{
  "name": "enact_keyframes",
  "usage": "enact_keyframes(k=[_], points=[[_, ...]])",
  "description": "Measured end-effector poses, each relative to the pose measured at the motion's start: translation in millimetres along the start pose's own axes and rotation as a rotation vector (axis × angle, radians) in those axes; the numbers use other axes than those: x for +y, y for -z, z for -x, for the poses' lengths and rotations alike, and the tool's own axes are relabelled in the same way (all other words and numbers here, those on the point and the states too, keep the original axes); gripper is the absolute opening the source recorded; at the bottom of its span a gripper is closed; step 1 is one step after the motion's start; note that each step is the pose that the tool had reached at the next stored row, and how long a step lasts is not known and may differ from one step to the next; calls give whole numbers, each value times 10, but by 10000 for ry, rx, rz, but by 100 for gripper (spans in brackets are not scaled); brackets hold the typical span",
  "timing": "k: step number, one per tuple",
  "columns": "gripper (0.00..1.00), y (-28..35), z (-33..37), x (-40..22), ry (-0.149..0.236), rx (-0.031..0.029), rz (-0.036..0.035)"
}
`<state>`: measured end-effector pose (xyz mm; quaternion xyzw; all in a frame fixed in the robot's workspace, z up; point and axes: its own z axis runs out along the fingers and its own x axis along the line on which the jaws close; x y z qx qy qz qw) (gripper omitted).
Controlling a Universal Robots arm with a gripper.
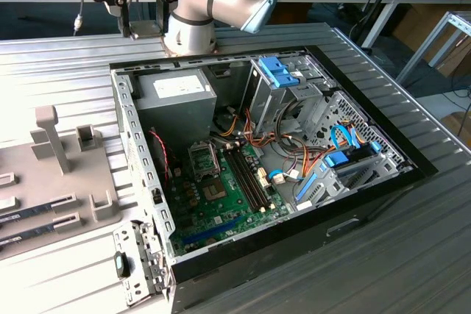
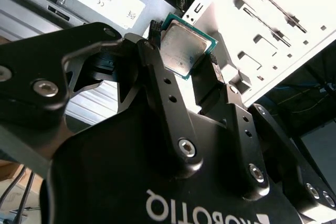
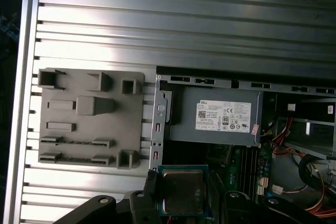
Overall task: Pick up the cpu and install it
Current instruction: 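Pick up the cpu and move it towards the insertion slot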
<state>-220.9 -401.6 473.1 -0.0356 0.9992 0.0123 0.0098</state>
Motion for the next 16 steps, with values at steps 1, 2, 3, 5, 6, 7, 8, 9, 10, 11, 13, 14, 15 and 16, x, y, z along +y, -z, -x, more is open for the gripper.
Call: enact_keyframes(k=[1, 2, 3, 5, 6, 7, 8, 9, 10, 11, 13, 14, 15, 16], points=[[47, -3, 0, 0, 0, 0, 0], [47, -8, 0, -1, 0, 0, 0], [47, -12, 0, -1, 0, 0, 0], [47, -23, 0, -2, 0, 0, 0], [47, -27, -1, -2, 0, 0, 0], [47, -30, -1, -2, 0, 0, 1], [47, -37, -1, -3, 0, 0, 0], [47, -41, -1, -3, 0, 1, 0], [47, -44, -1, -3, 0, 0, 0], [47, -49, -1, -4, 0, 0, 0], [47, -58, -1, -5, 0, 1, 0], [47, -62, -2, -5, 0, 0, 0], [47, -66, -2, -5, 0, 0, 0], [47, -69, -1, -6, 0, 0, 0]])
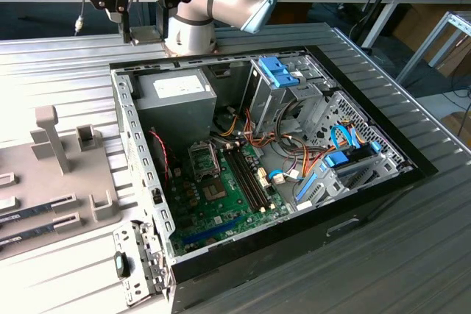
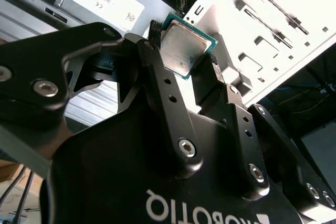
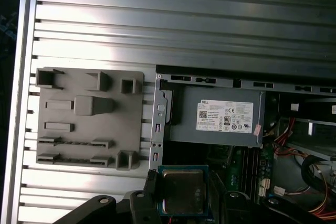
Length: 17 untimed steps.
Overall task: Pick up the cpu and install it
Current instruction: 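Pick up the cpu and move it towards the insertion slot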
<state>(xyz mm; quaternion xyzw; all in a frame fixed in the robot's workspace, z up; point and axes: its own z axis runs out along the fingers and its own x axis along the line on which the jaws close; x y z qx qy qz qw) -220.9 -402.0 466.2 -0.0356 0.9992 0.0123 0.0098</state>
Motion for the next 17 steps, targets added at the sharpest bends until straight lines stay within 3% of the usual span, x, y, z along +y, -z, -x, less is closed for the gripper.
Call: enact_keyframes(k=[17], points=[[47, -78, -2, -6, 0, 0, 0]])
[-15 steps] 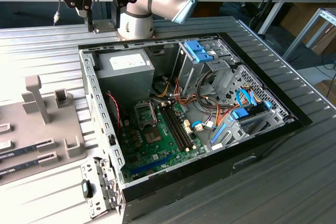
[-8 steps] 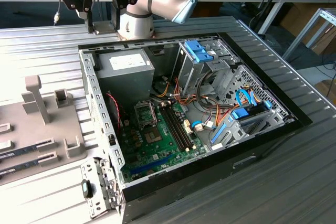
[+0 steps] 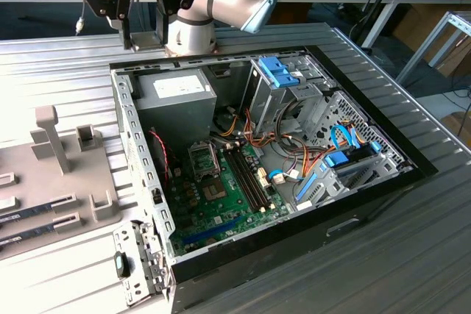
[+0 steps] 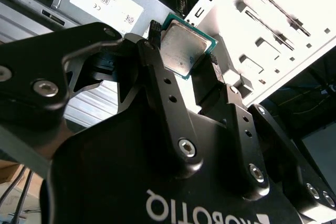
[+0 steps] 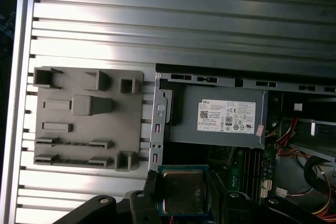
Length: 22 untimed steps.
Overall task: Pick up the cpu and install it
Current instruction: 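Pick up the cpu and move it towards the insertion slot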
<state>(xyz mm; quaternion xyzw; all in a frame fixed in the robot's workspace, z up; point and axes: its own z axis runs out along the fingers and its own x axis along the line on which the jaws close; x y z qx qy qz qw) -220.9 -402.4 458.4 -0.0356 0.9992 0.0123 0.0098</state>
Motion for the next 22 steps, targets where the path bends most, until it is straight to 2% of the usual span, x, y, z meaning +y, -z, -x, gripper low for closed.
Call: enact_keyframes(k=[22], points=[[47, -93, -2, -7, 0, 0, 0]])
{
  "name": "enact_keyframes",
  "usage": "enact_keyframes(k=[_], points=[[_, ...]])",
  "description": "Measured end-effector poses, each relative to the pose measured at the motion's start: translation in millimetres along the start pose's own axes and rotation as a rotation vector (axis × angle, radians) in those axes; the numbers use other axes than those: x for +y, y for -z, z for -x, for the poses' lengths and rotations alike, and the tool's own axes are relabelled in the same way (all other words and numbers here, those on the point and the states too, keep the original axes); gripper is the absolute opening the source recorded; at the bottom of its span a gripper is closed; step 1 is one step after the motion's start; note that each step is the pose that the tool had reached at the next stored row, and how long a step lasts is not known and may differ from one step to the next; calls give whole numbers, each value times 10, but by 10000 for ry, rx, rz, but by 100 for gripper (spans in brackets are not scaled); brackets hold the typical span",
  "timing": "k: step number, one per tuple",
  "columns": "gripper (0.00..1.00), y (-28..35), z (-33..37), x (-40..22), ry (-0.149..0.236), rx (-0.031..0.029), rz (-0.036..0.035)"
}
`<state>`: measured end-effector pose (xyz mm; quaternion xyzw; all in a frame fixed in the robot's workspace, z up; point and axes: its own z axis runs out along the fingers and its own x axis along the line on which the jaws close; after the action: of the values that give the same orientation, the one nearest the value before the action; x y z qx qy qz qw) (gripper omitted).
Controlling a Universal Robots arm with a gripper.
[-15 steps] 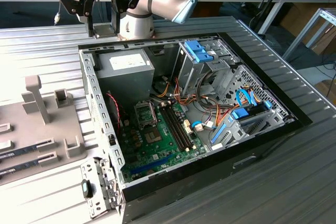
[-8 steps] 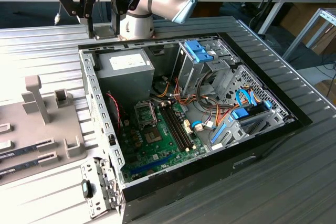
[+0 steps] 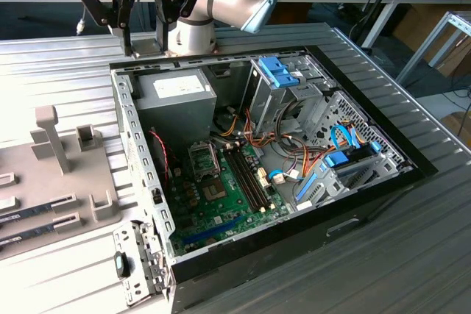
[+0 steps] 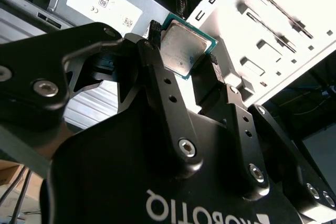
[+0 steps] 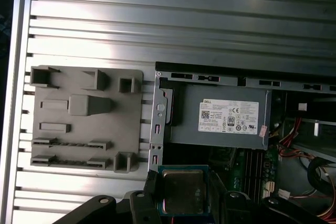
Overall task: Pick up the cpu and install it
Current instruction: 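Pick up the cpu and move it towards the insertion slot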
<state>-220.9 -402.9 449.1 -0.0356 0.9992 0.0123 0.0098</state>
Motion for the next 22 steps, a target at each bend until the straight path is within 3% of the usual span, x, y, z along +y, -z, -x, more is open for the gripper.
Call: enact_keyframes(k=[22], points=[[47, -88, -2, -5, 0, 0, 0]])
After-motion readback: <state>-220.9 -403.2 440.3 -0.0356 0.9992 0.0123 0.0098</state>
